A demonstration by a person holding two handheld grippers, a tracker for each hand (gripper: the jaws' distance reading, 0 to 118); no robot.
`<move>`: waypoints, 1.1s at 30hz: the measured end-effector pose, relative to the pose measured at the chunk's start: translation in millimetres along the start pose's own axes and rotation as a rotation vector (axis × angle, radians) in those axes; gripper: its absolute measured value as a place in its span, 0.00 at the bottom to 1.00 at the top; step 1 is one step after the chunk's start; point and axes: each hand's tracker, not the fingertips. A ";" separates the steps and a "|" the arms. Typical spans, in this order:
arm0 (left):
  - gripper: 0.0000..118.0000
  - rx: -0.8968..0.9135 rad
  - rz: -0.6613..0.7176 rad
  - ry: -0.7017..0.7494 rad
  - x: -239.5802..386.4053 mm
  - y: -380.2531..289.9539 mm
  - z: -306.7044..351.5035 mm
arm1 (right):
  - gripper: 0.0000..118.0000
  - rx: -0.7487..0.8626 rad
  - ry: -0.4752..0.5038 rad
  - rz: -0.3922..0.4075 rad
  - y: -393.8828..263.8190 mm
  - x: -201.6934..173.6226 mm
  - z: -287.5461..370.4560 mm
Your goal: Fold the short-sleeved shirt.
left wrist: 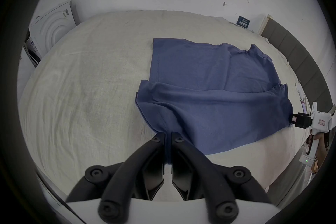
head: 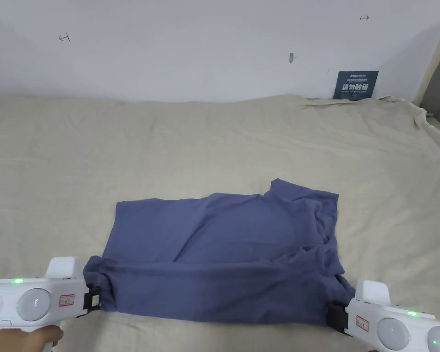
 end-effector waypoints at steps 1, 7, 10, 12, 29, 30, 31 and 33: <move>0.03 0.001 0.004 -0.001 -0.3 -0.4 -0.4 | 0.06 -0.002 -0.002 0.000 -1.2 -0.3 0.3; 0.03 0.006 0.041 -0.005 -7.5 -5.0 -0.8 | 0.05 0.064 0.050 0.018 0.8 2.0 30.2; 0.03 0.009 0.061 -0.009 -13.3 -11.0 3.8 | 0.05 0.103 0.073 0.011 2.8 4.1 50.7; 0.03 0.010 0.077 -0.019 -16.8 -15.8 10.5 | 0.05 0.132 0.081 0.008 2.3 8.3 63.8; 0.03 -0.034 0.021 0.004 -13.9 -106.8 64.5 | 0.05 0.079 0.104 -0.013 -63.0 44.7 118.8; 0.03 -0.044 0.015 0.014 -13.5 -110.4 60.9 | 0.05 0.066 0.096 -0.015 -68.3 45.1 114.2; 0.03 -0.050 0.009 0.020 -12.9 -113.9 57.0 | 0.05 0.047 0.087 -0.013 -73.2 45.3 109.3; 0.03 -0.064 0.011 0.030 -11.8 -120.1 47.6 | 0.05 0.018 0.063 -0.016 -81.9 45.1 97.3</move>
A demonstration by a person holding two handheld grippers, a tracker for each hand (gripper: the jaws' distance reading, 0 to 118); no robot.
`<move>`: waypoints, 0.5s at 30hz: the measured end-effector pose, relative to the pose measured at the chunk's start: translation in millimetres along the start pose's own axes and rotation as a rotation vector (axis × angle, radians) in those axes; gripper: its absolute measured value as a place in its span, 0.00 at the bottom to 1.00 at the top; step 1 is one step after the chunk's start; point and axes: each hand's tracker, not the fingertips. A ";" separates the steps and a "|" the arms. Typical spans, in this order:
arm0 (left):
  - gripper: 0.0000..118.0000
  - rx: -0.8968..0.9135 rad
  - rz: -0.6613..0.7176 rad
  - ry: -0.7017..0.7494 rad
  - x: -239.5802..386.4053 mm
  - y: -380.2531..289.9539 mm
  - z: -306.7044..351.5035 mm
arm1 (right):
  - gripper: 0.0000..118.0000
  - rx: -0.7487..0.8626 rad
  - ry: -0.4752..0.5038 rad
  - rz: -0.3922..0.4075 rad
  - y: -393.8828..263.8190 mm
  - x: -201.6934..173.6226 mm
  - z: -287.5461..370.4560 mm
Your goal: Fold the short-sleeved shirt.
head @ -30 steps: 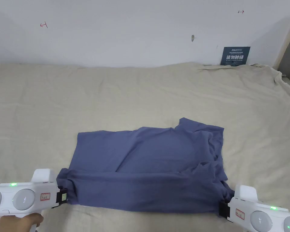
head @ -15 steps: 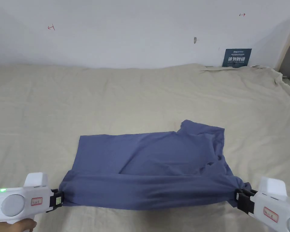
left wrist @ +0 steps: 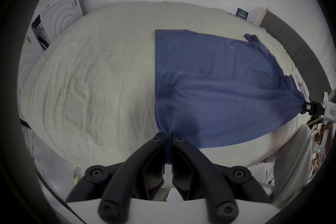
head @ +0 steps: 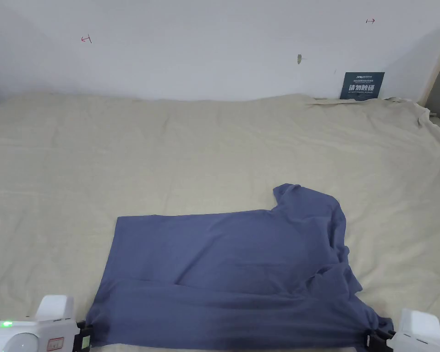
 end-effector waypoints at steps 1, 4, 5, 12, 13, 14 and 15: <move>0.03 -0.019 0.009 0.003 -0.1 -2.5 -5.5 | 0.05 -0.013 -0.010 -0.003 -3.3 0.6 -4.3; 0.03 -0.038 0.013 0.017 2.8 -10.2 -14.9 | 0.06 -0.038 -0.034 -0.007 -10.0 2.0 -16.0; 0.03 -0.044 0.015 0.021 3.8 -10.7 -16.7 | 0.06 -0.040 -0.036 -0.009 -11.4 2.1 -17.8; 0.38 -0.068 0.013 0.061 13.3 -6.9 -14.5 | 0.26 -0.031 -0.081 0.036 -1.2 -8.0 -4.3; 0.56 -0.068 0.015 0.061 13.0 -6.4 -13.2 | 0.37 -0.025 -0.087 0.043 2.0 -9.2 -0.3; 0.76 -0.063 0.018 0.059 13.2 -6.3 -10.9 | 0.54 -0.015 -0.088 0.043 4.9 -10.0 4.1; 0.87 -0.041 0.027 0.049 13.5 -4.9 -6.6 | 0.66 0.007 -0.087 0.043 8.9 -12.3 11.1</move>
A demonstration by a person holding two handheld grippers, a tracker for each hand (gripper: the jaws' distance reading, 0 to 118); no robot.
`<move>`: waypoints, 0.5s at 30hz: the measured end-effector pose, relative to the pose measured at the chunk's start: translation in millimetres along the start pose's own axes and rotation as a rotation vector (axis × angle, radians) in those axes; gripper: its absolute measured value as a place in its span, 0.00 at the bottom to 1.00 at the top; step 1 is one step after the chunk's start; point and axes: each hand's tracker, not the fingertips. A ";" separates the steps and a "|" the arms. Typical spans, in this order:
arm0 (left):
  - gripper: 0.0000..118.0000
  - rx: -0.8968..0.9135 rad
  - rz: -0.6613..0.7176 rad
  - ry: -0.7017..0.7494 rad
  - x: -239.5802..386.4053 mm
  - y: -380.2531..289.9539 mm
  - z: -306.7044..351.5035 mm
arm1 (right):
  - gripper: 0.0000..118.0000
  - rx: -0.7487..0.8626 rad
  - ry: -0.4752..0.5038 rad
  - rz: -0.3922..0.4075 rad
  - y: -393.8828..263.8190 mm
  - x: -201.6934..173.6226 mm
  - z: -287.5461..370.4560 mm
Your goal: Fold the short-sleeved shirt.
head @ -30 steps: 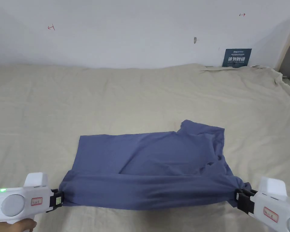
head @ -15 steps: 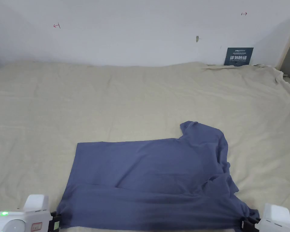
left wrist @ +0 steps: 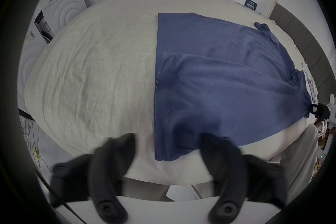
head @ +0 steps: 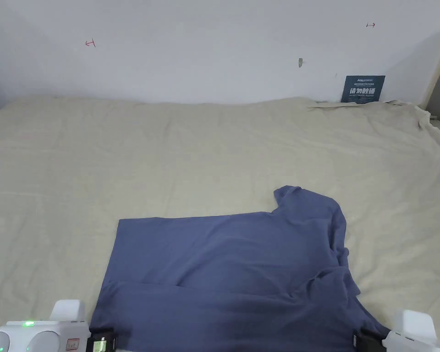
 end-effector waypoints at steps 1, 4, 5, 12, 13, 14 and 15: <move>0.92 0.021 0.008 -0.003 0.8 2.2 4.7 | 0.74 0.030 0.004 -0.001 4.5 -1.4 6.8; 0.93 0.145 0.041 -0.044 4.5 13.7 30.6 | 0.78 0.143 0.010 0.011 22.5 -8.7 32.3; 0.93 0.168 0.055 -0.053 5.7 19.4 38.7 | 0.78 0.173 0.015 0.017 29.0 -11.6 40.1; 0.94 0.418 0.016 -0.036 21.8 53.7 92.8 | 0.78 0.389 0.051 0.040 66.9 -32.7 82.3; 0.94 0.430 -0.007 -0.013 26.1 57.2 96.8 | 0.78 0.414 0.051 0.047 70.1 -35.8 85.7; 0.93 0.458 -0.046 0.000 31.1 58.8 100.7 | 0.78 0.438 0.047 0.057 72.9 -39.7 89.3; 0.92 0.494 -0.074 0.003 35.0 59.8 102.2 | 0.77 0.476 0.041 0.060 74.2 -43.1 92.3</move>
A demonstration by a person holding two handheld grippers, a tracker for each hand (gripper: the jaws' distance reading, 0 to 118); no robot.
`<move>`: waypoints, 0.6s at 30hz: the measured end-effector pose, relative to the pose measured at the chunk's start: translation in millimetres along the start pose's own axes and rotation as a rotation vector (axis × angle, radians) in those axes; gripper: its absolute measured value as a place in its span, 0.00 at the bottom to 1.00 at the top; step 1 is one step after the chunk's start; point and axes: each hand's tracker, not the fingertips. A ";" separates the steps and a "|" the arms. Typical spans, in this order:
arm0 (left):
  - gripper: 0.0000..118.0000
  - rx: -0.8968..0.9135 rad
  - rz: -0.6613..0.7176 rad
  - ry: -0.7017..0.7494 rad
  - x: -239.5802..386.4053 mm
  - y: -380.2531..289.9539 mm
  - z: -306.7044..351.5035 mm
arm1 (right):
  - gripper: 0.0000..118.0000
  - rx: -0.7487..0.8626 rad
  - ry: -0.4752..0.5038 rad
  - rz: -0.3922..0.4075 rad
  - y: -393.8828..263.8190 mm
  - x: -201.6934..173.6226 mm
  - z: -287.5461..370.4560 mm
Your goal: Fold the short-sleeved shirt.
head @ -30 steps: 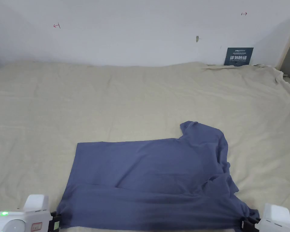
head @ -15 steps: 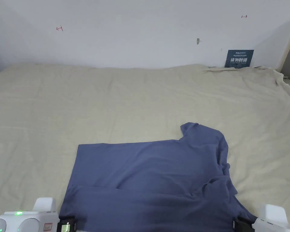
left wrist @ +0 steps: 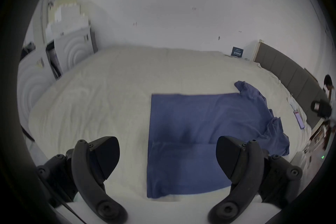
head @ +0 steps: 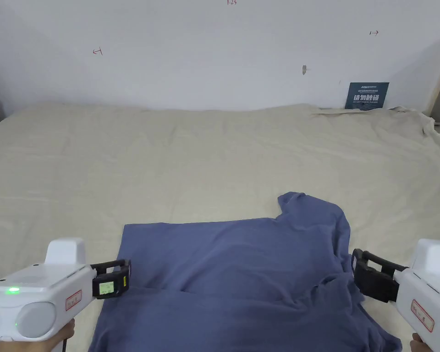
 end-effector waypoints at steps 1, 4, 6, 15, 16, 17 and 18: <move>0.90 0.013 -0.021 0.011 4.1 1.6 0.0 | 0.77 0.028 0.000 0.005 1.6 -3.5 1.0; 0.74 0.075 0.002 -0.003 14.0 2.1 0.7 | 0.68 0.068 -0.005 0.021 5.3 -12.2 3.1; 0.26 0.130 0.027 -0.035 19.2 0.0 1.7 | 0.12 0.098 -0.025 0.045 5.2 -17.1 1.3; 0.00 0.104 0.044 -0.035 22.0 7.7 -28.7 | 0.00 0.086 0.009 0.043 11.4 -28.0 -17.9; 0.00 0.092 0.044 -0.040 20.3 9.8 -35.6 | 0.00 0.082 0.012 0.038 12.4 -28.6 -21.3; 0.00 0.077 0.047 -0.039 17.8 12.5 -45.4 | 0.00 0.077 0.014 0.037 12.7 -26.8 -26.7; 0.00 0.061 0.049 -0.040 16.1 15.2 -55.7 | 0.00 0.073 0.013 0.037 13.4 -27.3 -31.1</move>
